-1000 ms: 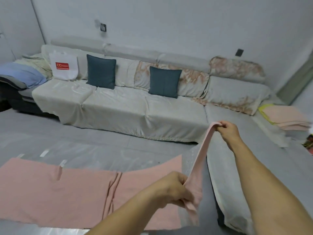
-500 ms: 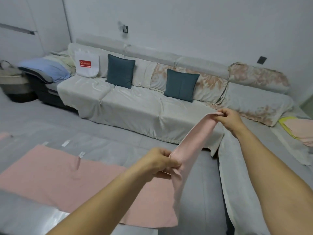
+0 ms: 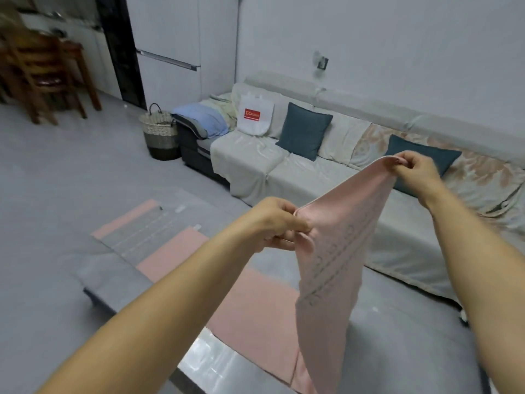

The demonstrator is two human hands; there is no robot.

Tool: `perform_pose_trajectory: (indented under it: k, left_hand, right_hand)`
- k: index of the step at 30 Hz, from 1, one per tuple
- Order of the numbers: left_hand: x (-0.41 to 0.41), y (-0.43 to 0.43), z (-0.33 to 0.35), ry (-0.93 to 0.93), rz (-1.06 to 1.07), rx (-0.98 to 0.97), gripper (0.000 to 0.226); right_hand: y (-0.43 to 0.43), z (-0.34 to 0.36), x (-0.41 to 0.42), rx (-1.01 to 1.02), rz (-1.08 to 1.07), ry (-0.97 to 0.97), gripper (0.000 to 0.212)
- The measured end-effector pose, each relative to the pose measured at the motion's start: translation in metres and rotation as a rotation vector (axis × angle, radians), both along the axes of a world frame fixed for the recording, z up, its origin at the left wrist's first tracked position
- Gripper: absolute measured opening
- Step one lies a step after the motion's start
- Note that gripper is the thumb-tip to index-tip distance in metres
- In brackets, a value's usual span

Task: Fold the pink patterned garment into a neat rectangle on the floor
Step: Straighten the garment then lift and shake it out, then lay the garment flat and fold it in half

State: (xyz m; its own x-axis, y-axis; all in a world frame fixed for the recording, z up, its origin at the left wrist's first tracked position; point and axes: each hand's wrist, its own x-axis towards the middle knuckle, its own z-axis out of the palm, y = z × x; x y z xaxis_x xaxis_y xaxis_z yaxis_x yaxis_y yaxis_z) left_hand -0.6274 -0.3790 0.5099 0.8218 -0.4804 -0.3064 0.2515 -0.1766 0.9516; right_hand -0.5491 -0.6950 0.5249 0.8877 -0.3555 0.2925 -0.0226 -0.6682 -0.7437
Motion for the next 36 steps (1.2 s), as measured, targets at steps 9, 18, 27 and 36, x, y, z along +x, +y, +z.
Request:
perform_pose_trajectory:
  k: [9, 18, 27, 36]
  left_hand:
    - [0.080, 0.166, -0.008, 0.016, 0.086, 0.039, 0.009]
    - [0.186, 0.315, -0.034, 0.019, 0.239, 0.147, 0.013]
    - [0.268, 0.433, -0.128, 0.151, 0.474, 0.317, 0.011]
    - [0.349, 0.514, -0.257, 0.208, 0.577, 0.369, 0.034]
  right_hand:
    - [0.175, -0.003, 0.102, 0.047, 0.054, -0.055, 0.018]
    - [0.318, -0.026, 0.227, 0.032, 0.178, -0.003, 0.017]
    - [0.443, -0.111, 0.346, -0.047, 0.354, 0.211, 0.012]
    - [0.536, -0.231, 0.434, -0.149, 0.351, 0.368, 0.011]
